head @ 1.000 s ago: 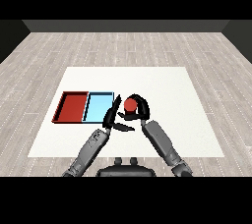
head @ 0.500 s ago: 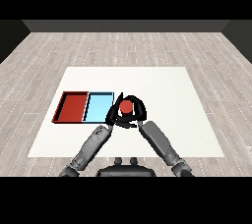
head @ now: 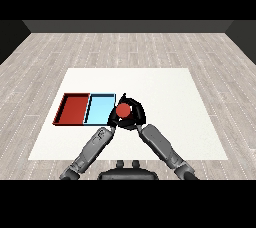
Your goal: Pick the red can and put it in the red box
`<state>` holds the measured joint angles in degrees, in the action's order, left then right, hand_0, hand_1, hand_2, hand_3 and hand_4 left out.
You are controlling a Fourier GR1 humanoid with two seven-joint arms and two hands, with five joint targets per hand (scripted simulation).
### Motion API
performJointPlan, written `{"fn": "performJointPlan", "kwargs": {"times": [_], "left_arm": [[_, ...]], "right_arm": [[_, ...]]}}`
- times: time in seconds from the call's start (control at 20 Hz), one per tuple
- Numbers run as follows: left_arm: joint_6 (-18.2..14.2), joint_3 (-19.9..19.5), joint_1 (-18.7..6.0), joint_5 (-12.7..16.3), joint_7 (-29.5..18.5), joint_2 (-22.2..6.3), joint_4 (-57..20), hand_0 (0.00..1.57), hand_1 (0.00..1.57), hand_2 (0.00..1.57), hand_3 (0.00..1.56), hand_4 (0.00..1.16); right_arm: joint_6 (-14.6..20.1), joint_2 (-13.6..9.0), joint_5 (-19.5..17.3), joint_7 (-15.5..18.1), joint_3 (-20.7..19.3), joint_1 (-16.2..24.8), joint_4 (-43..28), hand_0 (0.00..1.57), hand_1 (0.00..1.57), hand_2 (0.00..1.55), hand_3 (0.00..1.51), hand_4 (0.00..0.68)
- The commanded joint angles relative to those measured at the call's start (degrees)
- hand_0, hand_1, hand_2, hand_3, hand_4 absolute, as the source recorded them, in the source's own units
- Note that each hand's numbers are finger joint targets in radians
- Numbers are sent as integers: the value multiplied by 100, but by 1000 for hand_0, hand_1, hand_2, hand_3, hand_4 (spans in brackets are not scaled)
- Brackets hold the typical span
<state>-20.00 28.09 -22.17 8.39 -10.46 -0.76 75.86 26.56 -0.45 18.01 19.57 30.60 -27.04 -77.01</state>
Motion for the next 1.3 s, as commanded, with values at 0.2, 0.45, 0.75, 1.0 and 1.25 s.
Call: {"fn": "performJointPlan", "kwargs": {"times": [0.2,0.45,0.75,1.0,1.25], "left_arm": [[-867,423,-270,-227,420,69,36,905,905,955,682,758],[-852,390,-624,175,391,65,-567,1571,1571,1541,1454,973],[-1032,241,-155,-392,581,-42,157,1571,1571,1480,1360,855],[-1444,472,-406,-311,551,64,-61,1571,1571,1510,1404,871],[-1182,403,-250,199,-249,65,-381,1571,1571,1530,1426,926]], "right_arm": [[-4,41,133,-84,-8,-238,-170,1530,1530,1469,1406,522],[-162,37,334,266,-107,-198,140,1470,1470,1441,1394,531],[-35,39,228,99,152,-175,-153,1496,1496,1439,1387,560],[-155,37,80,360,-50,-83,60,1520,1520,1461,1399,544],[-450,39,81,453,-93,102,31,1486,1486,1454,1398,545]]}}
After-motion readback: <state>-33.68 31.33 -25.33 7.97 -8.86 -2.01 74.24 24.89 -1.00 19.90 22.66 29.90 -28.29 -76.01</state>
